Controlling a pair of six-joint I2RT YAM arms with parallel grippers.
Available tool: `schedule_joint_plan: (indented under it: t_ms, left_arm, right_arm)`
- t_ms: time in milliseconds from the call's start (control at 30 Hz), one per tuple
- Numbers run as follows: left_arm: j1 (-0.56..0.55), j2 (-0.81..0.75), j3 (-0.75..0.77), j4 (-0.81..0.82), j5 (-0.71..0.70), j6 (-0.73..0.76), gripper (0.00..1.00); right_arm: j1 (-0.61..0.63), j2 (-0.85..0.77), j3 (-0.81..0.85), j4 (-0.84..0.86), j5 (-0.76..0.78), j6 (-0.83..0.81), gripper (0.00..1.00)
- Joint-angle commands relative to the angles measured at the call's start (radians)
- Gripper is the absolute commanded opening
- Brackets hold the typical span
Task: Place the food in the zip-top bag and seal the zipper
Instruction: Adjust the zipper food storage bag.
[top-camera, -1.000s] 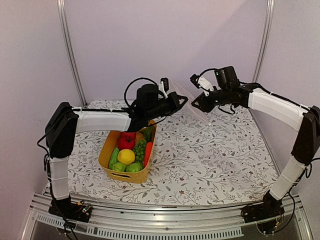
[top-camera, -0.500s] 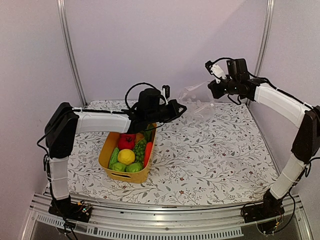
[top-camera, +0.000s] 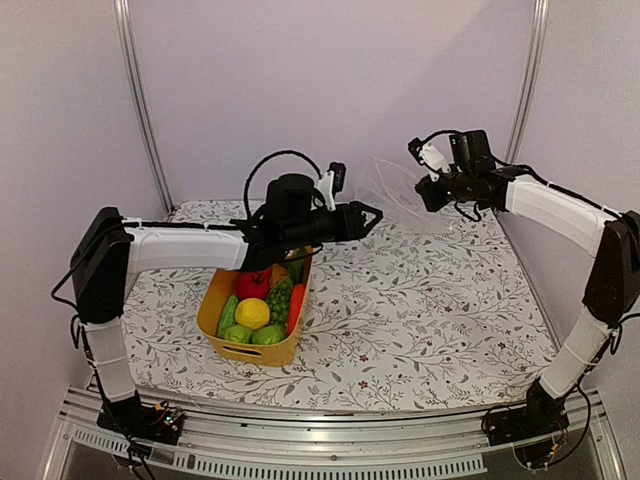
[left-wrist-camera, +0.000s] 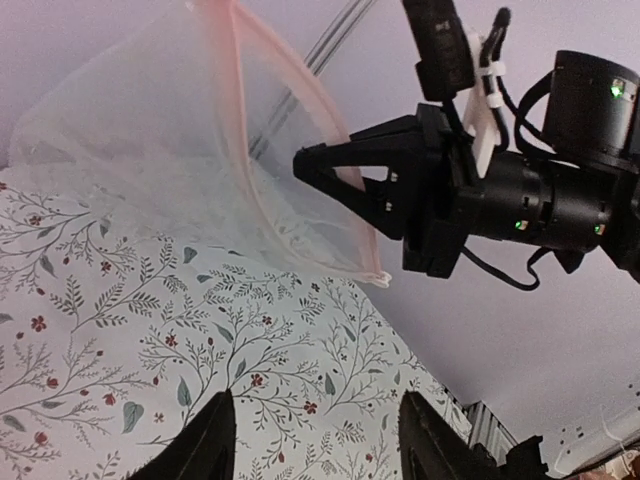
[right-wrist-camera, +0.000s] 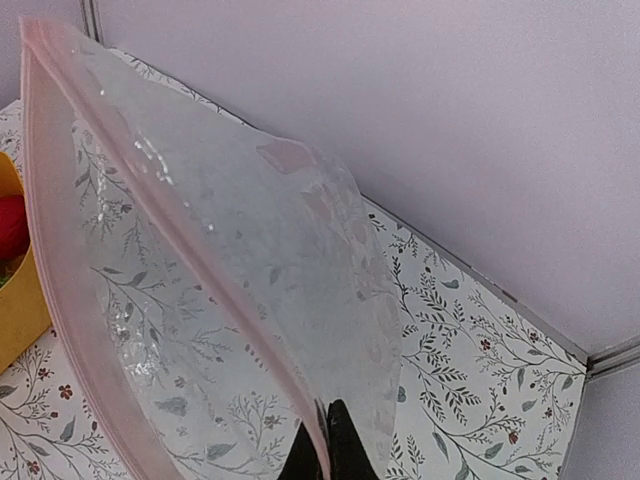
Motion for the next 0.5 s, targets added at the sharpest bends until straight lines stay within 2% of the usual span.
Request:
schedule_joint_plan:
  t_ms: [0,100,167,300,400,433,467]
  left_arm:
    - [-0.021,-0.081,0.001,-0.027,-0.009,0.218,0.54]
    - [-0.041,-0.091,0.012,-0.021,0.015,0.356,0.54]
    - [-0.052,-0.082,0.02,-0.022,-0.019,0.388,0.55]
    - [-0.052,-0.01,0.128,-0.118,-0.201,0.259,0.53]
    - [-0.053,0.057,0.207,-0.148,-0.276,0.126,0.55]
    - [-0.055,0.077,0.237,-0.152,-0.287,0.1,0.68]
    - [-0.059,0.1,0.267,-0.162,-0.308,0.071,0.95]
  right_arm:
    - [0.002,-0.026,-0.022,0.01,-0.026,-0.004,0.0]
    - [0.002,-0.027,-0.02,0.006,-0.057,-0.003,0.0]
    - [0.001,-0.029,-0.018,-0.002,-0.079,-0.003,0.0]
    - [0.003,-0.031,-0.022,-0.012,-0.109,0.007,0.0]
    - [0.01,-0.027,-0.028,-0.011,-0.119,0.016,0.0]
    - [0.013,-0.025,-0.029,-0.011,-0.12,0.017,0.0]
    - [0.018,-0.022,-0.03,-0.011,-0.119,0.017,0.0]
